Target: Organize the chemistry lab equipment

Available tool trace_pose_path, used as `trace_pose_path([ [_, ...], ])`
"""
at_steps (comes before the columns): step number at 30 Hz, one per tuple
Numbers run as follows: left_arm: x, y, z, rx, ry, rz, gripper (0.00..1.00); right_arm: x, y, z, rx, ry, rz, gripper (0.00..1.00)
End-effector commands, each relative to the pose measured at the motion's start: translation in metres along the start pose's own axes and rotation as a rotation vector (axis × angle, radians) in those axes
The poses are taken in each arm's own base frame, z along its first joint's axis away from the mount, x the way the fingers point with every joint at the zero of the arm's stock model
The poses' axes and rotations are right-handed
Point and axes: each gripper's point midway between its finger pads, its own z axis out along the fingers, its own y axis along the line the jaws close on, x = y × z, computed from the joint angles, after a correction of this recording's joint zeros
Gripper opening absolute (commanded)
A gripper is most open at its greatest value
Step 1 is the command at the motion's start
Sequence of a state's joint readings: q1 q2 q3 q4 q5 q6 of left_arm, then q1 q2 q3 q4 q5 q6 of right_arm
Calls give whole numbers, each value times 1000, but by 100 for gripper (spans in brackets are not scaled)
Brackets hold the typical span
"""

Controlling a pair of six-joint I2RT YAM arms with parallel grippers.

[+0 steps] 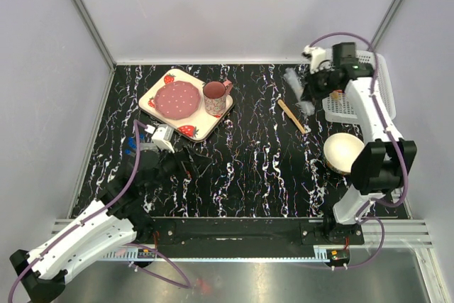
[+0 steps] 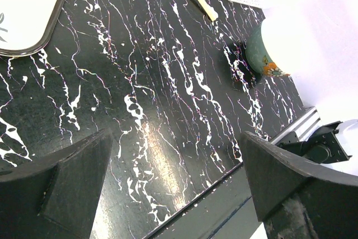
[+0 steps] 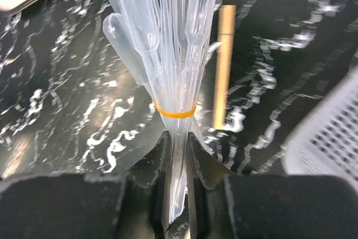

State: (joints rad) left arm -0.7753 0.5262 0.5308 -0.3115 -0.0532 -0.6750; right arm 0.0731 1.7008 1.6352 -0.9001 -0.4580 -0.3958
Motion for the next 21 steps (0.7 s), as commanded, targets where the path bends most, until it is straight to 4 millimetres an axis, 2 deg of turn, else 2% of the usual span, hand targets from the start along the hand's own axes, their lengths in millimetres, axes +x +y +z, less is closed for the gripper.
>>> trace_pose_path([
  [1,-24,-12,-5,20,-70,-6,99,-18,-53,-52,157,-97,10,18],
  [2,-24,-12,-5,21,-72,-4,99,-21,-64,-61,190,-112,15,18],
  [4,-25,-12,-5,21,-72,-2,99,-14,-95,-71,271,-99,55,18],
  [5,-25,-12,-5,19,-73,-3,99,-17,-107,-77,308,-107,53,18],
  [6,-25,-12,-5,21,-72,-1,99,-11,-121,-76,341,-88,70,19],
  [7,-25,-13,-5,21,-72,-1,99,-10,-139,-85,382,-98,87,19],
  [9,-25,-13,-5,23,-70,-1,99,-1,-162,-82,420,-75,114,19],
  [10,-24,-12,-5,19,-67,-2,99,-3,-171,-86,438,-82,122,20],
  [11,-24,-12,-5,18,-66,0,99,3,-183,-89,454,-76,145,20],
  [12,-24,-12,-6,18,-68,-1,99,10,-194,-83,457,-57,162,20],
  [14,-25,-11,-6,15,-70,-3,99,14,-209,-84,476,-51,174,22],
  [18,-26,-11,-7,12,-73,-3,99,30,-233,-70,495,2,197,24],
  [21,-26,-11,-7,11,-72,-3,99,35,-244,-64,506,16,210,32],
])
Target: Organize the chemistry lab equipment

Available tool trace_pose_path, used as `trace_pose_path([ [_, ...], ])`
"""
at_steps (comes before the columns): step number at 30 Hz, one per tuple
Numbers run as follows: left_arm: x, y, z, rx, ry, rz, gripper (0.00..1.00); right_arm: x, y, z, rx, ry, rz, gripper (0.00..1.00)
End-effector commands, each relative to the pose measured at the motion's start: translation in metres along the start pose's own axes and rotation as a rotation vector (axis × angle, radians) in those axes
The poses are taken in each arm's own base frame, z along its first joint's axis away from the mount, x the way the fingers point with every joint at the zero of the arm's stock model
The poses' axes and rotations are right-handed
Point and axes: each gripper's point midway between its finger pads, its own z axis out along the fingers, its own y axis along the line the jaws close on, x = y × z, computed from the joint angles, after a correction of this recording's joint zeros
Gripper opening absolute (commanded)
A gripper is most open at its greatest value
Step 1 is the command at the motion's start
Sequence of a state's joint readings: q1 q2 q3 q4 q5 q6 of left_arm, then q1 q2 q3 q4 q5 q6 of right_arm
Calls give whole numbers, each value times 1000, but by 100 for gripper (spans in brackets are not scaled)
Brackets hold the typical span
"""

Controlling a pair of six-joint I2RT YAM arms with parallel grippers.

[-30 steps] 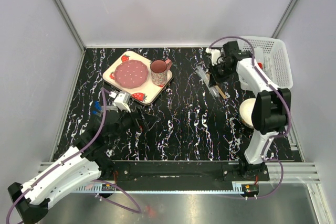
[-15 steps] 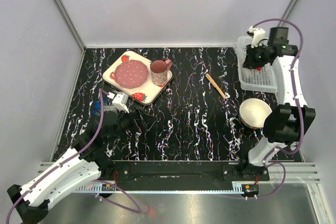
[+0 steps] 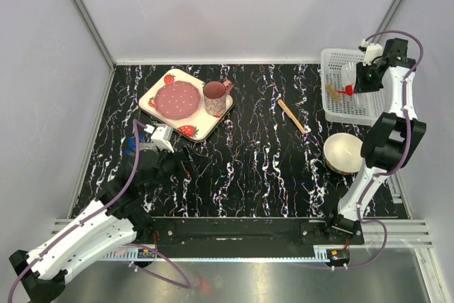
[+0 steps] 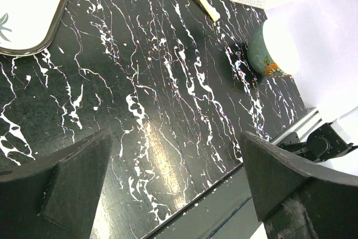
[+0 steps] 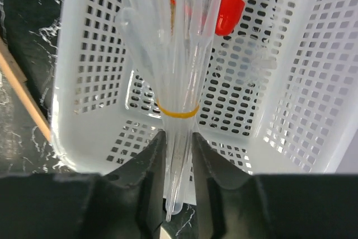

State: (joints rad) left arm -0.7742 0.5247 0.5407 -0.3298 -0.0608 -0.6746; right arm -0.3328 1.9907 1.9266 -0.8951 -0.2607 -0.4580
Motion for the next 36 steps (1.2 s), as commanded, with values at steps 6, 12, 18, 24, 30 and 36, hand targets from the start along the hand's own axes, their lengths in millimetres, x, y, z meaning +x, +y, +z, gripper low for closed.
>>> trace_pose_path([
  [6,-27,-10,-8,6,-76,7,99,-32,-12,-13,35,-82,-27,60],
  [12,-32,-7,-11,-20,-86,24,99,-44,28,-40,-134,-174,-36,77],
  [18,-37,-6,-14,-40,-94,40,99,-46,83,-68,-390,-263,-28,85],
  [24,-42,-5,-18,-55,-102,49,99,-38,124,-68,-563,-247,15,86],
  [30,-46,-5,-20,-63,-109,54,99,-16,160,-41,-633,-128,0,85],
  [36,-46,-6,-18,-68,-103,57,99,10,198,0,-622,22,-68,85],
])
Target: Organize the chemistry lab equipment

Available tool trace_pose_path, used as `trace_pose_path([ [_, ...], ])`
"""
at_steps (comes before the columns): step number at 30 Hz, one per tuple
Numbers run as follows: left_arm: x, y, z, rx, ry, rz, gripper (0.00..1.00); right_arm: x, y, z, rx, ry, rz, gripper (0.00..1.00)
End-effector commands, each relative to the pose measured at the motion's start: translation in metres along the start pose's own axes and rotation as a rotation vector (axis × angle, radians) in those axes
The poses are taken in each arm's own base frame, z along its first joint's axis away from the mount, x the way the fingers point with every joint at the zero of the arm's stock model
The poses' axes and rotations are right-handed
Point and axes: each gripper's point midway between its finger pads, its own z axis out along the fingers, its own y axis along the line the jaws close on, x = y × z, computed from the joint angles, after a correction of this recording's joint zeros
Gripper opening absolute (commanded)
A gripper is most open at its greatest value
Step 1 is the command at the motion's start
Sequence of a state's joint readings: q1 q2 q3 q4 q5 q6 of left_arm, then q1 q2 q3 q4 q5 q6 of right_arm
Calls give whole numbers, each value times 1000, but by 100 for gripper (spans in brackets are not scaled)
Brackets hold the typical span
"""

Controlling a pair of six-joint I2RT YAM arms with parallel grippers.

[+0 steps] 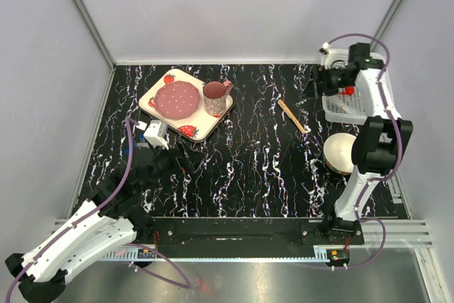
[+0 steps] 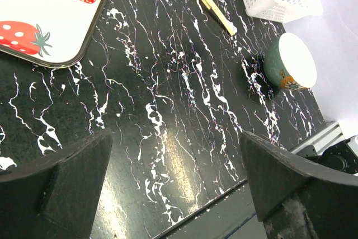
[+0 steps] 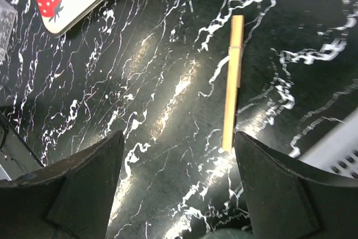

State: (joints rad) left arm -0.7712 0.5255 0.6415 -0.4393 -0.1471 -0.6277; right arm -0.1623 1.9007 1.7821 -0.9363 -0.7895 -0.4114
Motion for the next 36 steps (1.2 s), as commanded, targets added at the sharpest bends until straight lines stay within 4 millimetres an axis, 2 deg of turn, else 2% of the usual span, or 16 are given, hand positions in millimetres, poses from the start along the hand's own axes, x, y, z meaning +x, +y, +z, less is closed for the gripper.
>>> trace_pose_path([
  [1,-22,-8,-4,7,-57,8,99,24,1,37,20,128,-2,85],
  [5,-22,-8,-2,3,-53,10,99,52,-26,69,143,269,-15,84],
  [9,-20,-6,-2,-2,-49,9,99,65,-52,83,232,335,-23,82],
  [10,-20,-6,-2,-5,-47,10,99,66,-45,92,227,355,-45,81],
  [14,-18,-4,0,-12,-45,9,99,79,-55,106,268,408,-59,75],
  [27,-17,-3,0,-12,-43,7,99,101,-58,131,275,478,-69,56],
  [36,-18,-3,-4,-10,-49,3,99,101,-55,134,283,462,-87,26],
])
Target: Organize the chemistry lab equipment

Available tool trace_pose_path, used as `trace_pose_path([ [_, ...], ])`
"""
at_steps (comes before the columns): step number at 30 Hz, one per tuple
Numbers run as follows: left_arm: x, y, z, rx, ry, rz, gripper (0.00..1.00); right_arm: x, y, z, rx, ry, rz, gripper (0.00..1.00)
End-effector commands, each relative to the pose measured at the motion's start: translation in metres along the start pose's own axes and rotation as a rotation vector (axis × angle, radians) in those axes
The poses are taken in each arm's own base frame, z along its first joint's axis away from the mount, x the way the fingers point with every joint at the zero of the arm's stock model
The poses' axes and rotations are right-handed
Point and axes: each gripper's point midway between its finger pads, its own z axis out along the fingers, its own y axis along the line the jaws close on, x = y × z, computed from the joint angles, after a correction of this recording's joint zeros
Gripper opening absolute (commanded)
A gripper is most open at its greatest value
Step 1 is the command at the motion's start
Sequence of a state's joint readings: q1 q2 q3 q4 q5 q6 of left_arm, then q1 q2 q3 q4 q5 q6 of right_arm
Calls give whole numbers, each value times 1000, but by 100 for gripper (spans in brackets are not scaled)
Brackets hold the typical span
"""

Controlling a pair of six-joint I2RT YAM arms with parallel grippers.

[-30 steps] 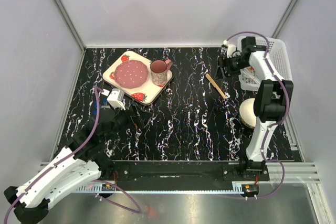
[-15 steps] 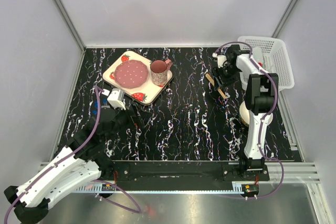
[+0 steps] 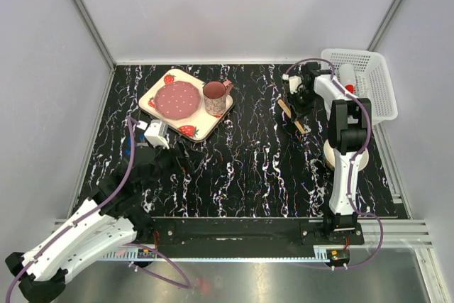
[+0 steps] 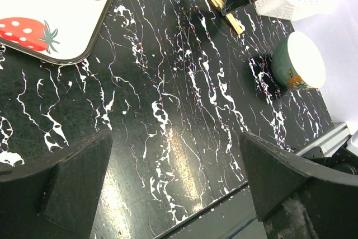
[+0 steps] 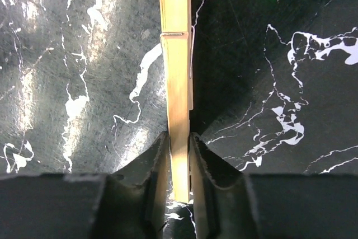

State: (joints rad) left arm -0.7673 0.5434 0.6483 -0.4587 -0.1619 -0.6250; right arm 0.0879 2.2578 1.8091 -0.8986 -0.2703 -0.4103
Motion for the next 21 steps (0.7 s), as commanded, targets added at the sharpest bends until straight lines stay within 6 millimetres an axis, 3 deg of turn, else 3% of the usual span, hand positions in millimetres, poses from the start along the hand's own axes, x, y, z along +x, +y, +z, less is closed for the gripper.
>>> trace_pose_path([
  [1,-21,-9,-7,24,-64,-6,99,-12,3,-7,14,-50,-24,23],
  [6,-23,-10,-9,26,-66,-5,99,-26,18,-33,-24,-129,-40,15],
  [9,-25,-12,-11,30,-70,-4,99,-40,33,-65,-51,-212,-64,13],
  [10,-26,-11,-11,29,-73,-5,99,-48,40,-84,-62,-260,-79,12],
  [16,-28,-13,-13,35,-76,-7,99,-64,61,-157,-59,-427,-136,11],
  [21,-29,-13,-14,34,-77,-9,99,-64,40,-206,-30,-537,-82,12],
])
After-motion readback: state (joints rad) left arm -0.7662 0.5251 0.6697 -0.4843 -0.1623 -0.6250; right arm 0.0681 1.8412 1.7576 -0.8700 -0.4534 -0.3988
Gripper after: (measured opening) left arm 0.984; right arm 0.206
